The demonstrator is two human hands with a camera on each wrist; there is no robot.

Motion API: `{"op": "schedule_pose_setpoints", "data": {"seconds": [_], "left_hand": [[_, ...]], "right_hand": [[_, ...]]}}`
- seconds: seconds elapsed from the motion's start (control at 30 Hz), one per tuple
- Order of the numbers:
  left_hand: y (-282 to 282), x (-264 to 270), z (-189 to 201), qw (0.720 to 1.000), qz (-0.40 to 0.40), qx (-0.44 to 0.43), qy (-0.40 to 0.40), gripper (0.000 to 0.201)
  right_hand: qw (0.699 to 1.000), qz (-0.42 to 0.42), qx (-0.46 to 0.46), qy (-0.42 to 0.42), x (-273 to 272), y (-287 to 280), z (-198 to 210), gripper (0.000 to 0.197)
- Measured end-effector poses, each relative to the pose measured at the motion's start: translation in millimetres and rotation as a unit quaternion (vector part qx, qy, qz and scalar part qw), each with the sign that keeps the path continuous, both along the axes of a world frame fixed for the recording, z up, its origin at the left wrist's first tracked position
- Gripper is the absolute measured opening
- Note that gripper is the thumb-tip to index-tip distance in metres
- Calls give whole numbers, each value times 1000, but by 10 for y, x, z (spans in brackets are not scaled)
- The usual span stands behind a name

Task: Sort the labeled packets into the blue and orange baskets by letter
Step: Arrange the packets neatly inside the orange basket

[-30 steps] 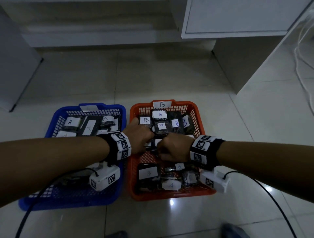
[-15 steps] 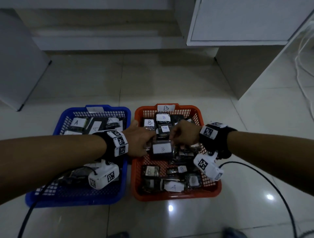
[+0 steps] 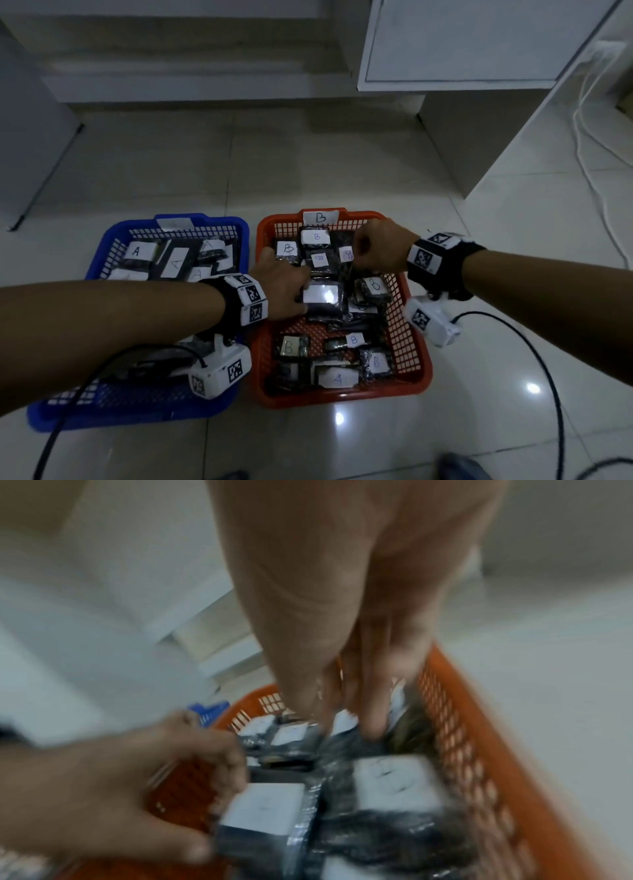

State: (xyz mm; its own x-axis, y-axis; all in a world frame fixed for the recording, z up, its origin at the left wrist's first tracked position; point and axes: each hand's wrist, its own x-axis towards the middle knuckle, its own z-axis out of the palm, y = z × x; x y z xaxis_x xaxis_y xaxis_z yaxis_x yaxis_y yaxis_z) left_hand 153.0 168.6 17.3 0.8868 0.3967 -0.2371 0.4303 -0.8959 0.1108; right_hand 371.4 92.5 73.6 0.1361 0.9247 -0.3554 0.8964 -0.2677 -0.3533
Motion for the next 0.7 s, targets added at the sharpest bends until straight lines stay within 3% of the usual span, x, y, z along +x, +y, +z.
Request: {"op": "schedule_pose_setpoints", "data": {"seconds": [0.1, 0.17, 0.33, 0.53, 0.7], "left_hand": [[-20, 18, -34, 999, 9, -48, 7, 37], [-56, 46, -67, 998, 23, -59, 1, 35], [-110, 143, -85, 996, 73, -58, 0, 21], [-82, 152, -18, 998, 44, -29, 26, 29], [-14, 103, 78, 999, 23, -27, -28, 13]], "right_hand": [[987, 76, -139, -40, 80, -118, -16, 25], [978, 116, -158, -75, 49, -211, -64, 34], [977, 164, -92, -103, 11, -297, -180, 33], [977, 167, -86, -99, 29, -329, -146, 38], [975, 209, 41, -70, -187, -315, -1, 19]]}}
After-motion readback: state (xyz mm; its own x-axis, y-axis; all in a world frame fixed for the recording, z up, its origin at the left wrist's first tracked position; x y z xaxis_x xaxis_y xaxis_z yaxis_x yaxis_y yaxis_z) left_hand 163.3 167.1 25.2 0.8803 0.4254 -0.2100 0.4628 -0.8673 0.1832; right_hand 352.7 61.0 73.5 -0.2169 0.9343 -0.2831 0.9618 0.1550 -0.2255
